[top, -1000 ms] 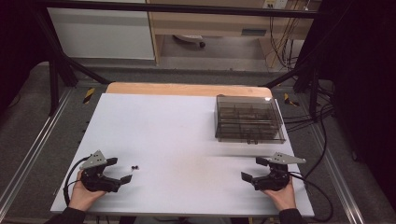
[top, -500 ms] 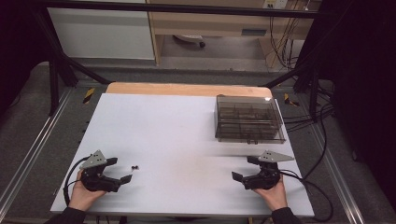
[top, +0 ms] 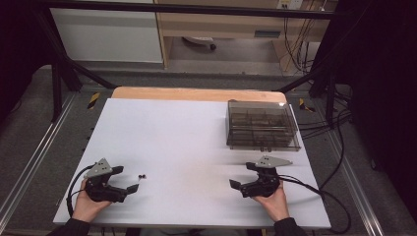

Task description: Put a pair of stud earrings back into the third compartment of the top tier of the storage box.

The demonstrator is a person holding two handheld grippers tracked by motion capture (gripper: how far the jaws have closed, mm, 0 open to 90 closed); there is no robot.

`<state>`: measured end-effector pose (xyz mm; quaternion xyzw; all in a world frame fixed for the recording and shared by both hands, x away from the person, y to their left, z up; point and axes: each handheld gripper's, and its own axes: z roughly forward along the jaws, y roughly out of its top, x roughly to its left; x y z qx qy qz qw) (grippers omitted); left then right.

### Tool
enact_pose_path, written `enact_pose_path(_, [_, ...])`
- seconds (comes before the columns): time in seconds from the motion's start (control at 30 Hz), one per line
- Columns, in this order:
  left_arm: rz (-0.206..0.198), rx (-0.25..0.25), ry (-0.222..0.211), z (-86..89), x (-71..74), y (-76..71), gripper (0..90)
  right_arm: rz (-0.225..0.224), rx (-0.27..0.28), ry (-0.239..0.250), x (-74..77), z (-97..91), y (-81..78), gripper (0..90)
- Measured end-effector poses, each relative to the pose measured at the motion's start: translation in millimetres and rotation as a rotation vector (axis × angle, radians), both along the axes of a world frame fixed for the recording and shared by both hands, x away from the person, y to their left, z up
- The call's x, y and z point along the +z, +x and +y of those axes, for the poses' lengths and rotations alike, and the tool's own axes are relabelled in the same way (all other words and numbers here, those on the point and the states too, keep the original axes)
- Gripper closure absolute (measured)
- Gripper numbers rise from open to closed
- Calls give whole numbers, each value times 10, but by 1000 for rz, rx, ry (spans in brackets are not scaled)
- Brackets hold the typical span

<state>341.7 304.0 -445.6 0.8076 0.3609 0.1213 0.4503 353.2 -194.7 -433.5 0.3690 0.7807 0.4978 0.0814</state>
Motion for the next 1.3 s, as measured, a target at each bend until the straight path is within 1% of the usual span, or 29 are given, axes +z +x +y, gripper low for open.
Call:
enact_pose_path(0.07, [0, -1, 1, -2, 0, 0, 28, -3, 10, -12, -2, 63, 11, 15])
enact_pose_path(0.13, [1, -2, 1, -2, 0, 0, 28, 7, 18, -9, -2, 144, 28, 16])
enact_pose_path(0.17, [0, -1, 2, -2, 0, -1, 28, 7, 18, -9, -2, 144, 28, 16])
enact_pose_path(0.2, [1, -1, 2, -1, -2, -1, 28, 0, 24, -19, 8, 204, 38, 18])
enact_pose_path(0.27, [2, 1, 1, 4, -5, 0, 28, 1, 28, -13, 13, 231, 44, 18])
enact_pose_path(0.33, [1, 1, 1, 7, -5, -1, 28, 0, 47, -24, 29, 335, 60, 18])
enact_pose_path(0.37, [0, 2, 2, 7, -5, -1, 28, 3, 54, -20, 32, 374, 66, 18])
enact_pose_path(0.4, [0, 3, 2, 7, -4, -1, 28, 3, 54, -20, 32, 374, 66, 18])
enact_pose_path(0.43, [1, 3, 1, 6, -4, -1, 28, 1, 66, -27, 39, 459, 77, 21])
enact_pose_path(0.5, [1, 2, 5, 3, -4, -3, 28, 1, 83, -34, 44, 553, 92, 21])
enact_pose_path(0.53, [0, 3, 6, 2, -4, -4, 28, 1, 83, -34, 44, 553, 92, 21])
enact_pose_path(0.57, [-1, 3, 6, 0, -4, -5, 28, -1, 97, -42, 51, 656, 108, 21])
enact_pose_path(0.6, [-1, 3, 8, -1, -3, -5, 28, -1, 97, -42, 51, 656, 108, 21])
enact_pose_path(0.67, [-1, 3, 7, -1, -3, -5, 28, 2, 108, -42, 59, 759, 121, 23])
enact_pose_path(0.7, [-2, 2, 9, -2, -3, -5, 28, -1, 116, -48, 66, 859, 137, 25])
enact_pose_path(0.73, [-2, 2, 9, -3, -3, -6, 28, -1, 116, -48, 66, 859, 137, 25])
enact_pose_path(0.77, [-1, 1, 9, -4, -4, -6, 28, 0, 121, -51, 69, 905, 146, 24])
enact_pose_path(0.8, [-1, 0, 12, -6, -5, -6, 28, -1, 124, -55, 76, 992, 163, 28])
enact_pose_path(0.83, [-1, 0, 14, -7, -6, -6, 28, 0, 128, -54, 80, 1034, 173, 28])
enact_pose_path(0.87, [0, -1, 16, -8, -7, -6, 28, 0, 128, -54, 80, 1034, 173, 28])
enact_pose_path(0.93, [0, -2, 18, -9, -9, -5, 28, -6, 133, -64, 94, 1116, 197, 31])
enact_pose_path(1.03, [-1, -1, 19, -6, -8, -7, 28, -6, 137, -58, 117, 1246, 251, 34])
enact_pose_path(1.1, [-1, 1, 20, -3, -8, -9, 28, -5, 138, -62, 129, 1345, 289, 37])
enact_pose_path(1.13, [-1, 0, 20, -2, -8, -9, 28, -5, 148, -64, 136, 1449, 324, 38])
enact_pose_path(1.17, [-1, 1, 21, -1, -9, -9, 28, -8, 152, -66, 136, 1500, 341, 39])
enact_pose_path(1.2, [0, 0, 22, -1, -9, -9, 28, -8, 152, -66, 136, 1500, 341, 39])
enact_pose_path(1.23, [-1, 0, 22, -1, -9, -8, 28, -5, 164, -77, 137, 1600, 373, 40])
enact_pose_path(1.27, [-1, 0, 23, 0, -8, -8, 28, -5, 164, -77, 137, 1600, 373, 40])
enact_pose_path(1.3, [-1, 0, 23, 0, -9, -8, 28, -5, 167, -78, 136, 1648, 386, 41])
